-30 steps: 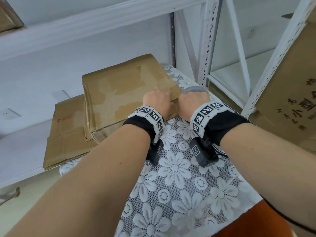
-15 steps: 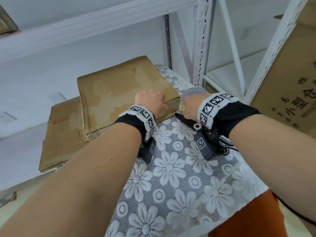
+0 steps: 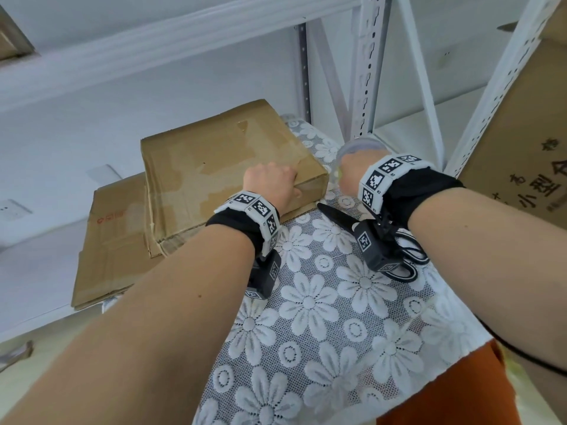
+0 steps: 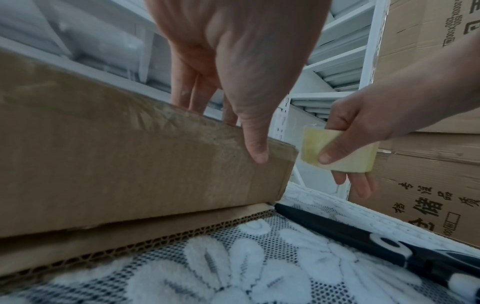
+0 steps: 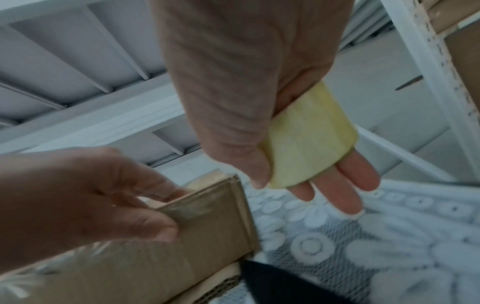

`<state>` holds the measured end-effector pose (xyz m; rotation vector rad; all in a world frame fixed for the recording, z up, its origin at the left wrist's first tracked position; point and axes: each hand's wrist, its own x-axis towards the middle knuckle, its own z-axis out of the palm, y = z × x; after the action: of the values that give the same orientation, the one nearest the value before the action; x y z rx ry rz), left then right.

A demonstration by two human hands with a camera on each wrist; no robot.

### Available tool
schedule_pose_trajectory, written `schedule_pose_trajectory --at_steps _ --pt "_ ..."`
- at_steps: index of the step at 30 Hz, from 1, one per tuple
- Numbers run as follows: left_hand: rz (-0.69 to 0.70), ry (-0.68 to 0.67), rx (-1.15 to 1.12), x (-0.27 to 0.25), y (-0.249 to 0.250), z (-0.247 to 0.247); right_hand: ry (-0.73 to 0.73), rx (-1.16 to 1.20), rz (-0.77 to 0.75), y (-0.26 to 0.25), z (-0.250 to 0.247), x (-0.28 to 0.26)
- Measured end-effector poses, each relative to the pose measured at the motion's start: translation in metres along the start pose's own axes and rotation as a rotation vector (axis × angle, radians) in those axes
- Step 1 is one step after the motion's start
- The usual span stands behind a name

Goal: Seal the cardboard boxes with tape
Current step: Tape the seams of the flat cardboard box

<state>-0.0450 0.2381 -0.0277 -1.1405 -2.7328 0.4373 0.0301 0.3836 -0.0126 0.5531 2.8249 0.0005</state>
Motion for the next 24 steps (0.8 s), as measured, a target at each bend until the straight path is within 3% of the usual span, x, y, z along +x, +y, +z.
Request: schedule_pose_trajectory --at_steps 1,10,17,24 --pt "0.029 0.04 -0.015 -0.001 0.0 0.0 -0.005 0.026 0.017 -0.001 -0.003 0.003" --pt "0.02 -0.01 -0.016 0.002 -0.001 -0.001 0.034 0.054 -0.005 0.0 0.002 0.016" --pt "0.019 -0.024 -0.051 0.001 -0.003 -0.004 0.214 -0.077 -0.03 -0.008 0.004 0.015" --pt "-0.003 0.005 -0.126 -0.007 -0.004 -0.006 0.269 0.07 -0.105 -0.004 0.006 0.017"
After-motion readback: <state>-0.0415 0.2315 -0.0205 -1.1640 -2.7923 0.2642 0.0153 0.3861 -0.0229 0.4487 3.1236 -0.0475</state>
